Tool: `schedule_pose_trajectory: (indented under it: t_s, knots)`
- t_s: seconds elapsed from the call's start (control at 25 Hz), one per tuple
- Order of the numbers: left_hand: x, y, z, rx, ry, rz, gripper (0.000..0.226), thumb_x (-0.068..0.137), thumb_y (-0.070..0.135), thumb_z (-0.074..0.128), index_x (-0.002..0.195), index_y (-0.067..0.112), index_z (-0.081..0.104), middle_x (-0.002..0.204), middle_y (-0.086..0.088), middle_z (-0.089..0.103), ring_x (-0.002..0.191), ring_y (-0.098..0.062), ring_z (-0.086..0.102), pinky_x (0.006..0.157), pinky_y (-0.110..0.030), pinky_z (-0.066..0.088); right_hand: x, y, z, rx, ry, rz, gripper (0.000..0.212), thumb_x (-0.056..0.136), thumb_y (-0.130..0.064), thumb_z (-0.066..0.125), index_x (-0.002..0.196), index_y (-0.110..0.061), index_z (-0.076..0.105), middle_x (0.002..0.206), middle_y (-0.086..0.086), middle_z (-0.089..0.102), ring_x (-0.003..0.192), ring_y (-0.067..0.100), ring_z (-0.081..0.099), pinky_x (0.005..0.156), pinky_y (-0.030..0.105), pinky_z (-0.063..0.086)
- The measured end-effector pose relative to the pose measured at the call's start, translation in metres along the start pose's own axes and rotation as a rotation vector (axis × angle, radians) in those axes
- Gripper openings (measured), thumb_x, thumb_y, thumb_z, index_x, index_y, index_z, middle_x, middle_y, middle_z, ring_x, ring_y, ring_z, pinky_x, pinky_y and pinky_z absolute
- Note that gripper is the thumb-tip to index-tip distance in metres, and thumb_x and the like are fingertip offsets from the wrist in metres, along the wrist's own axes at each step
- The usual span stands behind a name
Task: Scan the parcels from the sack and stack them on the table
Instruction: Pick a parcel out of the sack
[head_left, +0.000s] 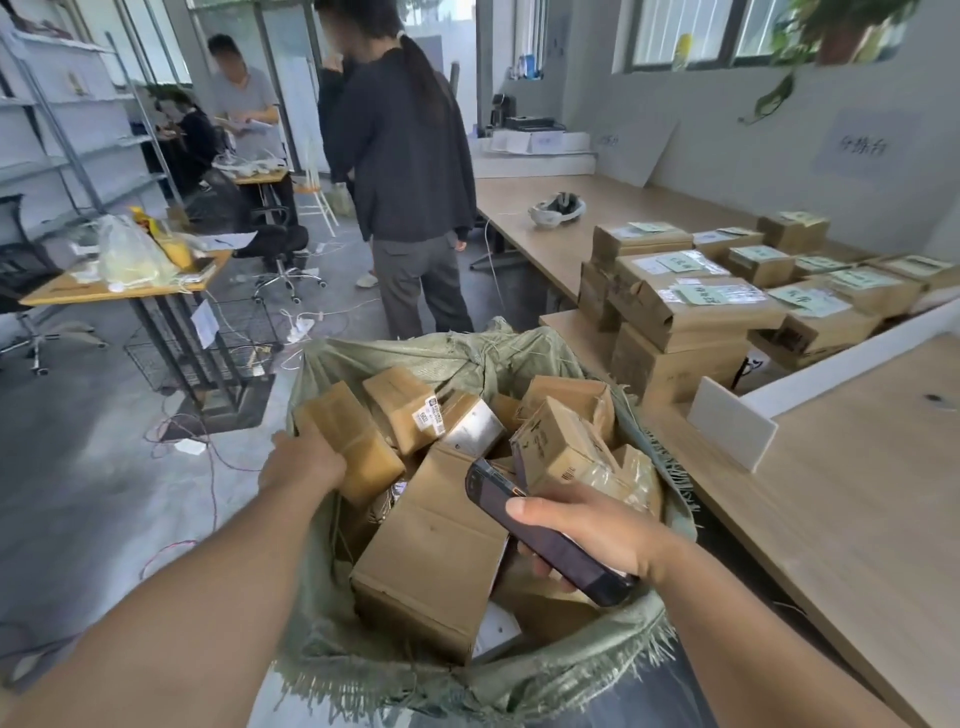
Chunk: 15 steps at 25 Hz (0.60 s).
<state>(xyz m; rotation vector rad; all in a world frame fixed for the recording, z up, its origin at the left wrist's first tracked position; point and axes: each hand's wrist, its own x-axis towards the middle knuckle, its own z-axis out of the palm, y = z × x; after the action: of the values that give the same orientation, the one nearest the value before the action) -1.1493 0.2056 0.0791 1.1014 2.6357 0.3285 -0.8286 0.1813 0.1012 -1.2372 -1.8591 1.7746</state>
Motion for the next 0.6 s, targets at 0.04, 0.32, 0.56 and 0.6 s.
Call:
schedule_pose_trajectory:
  t_s: [0.04, 0.32, 0.56, 0.6]
  knots:
    - [-0.008, 0.006, -0.006, -0.05, 0.072, 0.066, 0.065, 0.09, 0.032, 0.056, 0.146, 0.017, 0.028, 0.141, -0.018, 0.037, 0.126, -0.038, 0.045, 0.097, -0.046, 0.041, -0.006, 0.0, 0.0, 0.015, -0.001, -0.004, 0.066, 0.07, -0.063, 0.07, 0.107, -0.009, 0.063, 0.082, 0.006, 0.066, 0.073, 0.023, 0.064, 0.058, 0.034, 0.052]
    - [-0.09, 0.079, 0.002, -0.387, -0.14, 0.619, 0.032, 0.093, 0.027, 0.058, 0.124, 0.021, 0.062, 0.12, -0.002, 0.064, 0.105, -0.02, 0.06, 0.09, -0.031, 0.047, -0.083, 0.024, -0.014, 0.028, 0.13, 0.025, 0.061, 0.068, -0.068, 0.069, 0.103, -0.018, 0.067, 0.093, 0.009, 0.071, 0.079, 0.021, 0.072, 0.061, 0.034, 0.054]
    - [-0.194, 0.132, 0.046, -0.451, -0.402, 0.834, 0.024, 0.089, 0.016, 0.067, 0.113, 0.013, 0.068, 0.106, 0.002, 0.066, 0.098, -0.012, 0.061, 0.082, -0.022, 0.047, -0.2, 0.06, -0.027, 0.119, 0.335, 0.051, 0.076, 0.056, -0.07, 0.069, 0.097, -0.006, 0.065, 0.085, 0.01, 0.068, 0.071, 0.021, 0.066, 0.054, 0.03, 0.053]
    - [-0.212, 0.142, 0.053, -0.447, -0.427, 0.859, 0.025, 0.089, 0.014, 0.066, 0.113, 0.009, 0.067, 0.103, -0.001, 0.066, 0.097, -0.016, 0.062, 0.078, -0.022, 0.047, -0.221, 0.067, -0.028, 0.123, 0.375, 0.061, 0.081, 0.054, -0.071, 0.068, 0.1, -0.004, 0.065, 0.088, 0.012, 0.069, 0.074, 0.023, 0.067, 0.056, 0.032, 0.054]
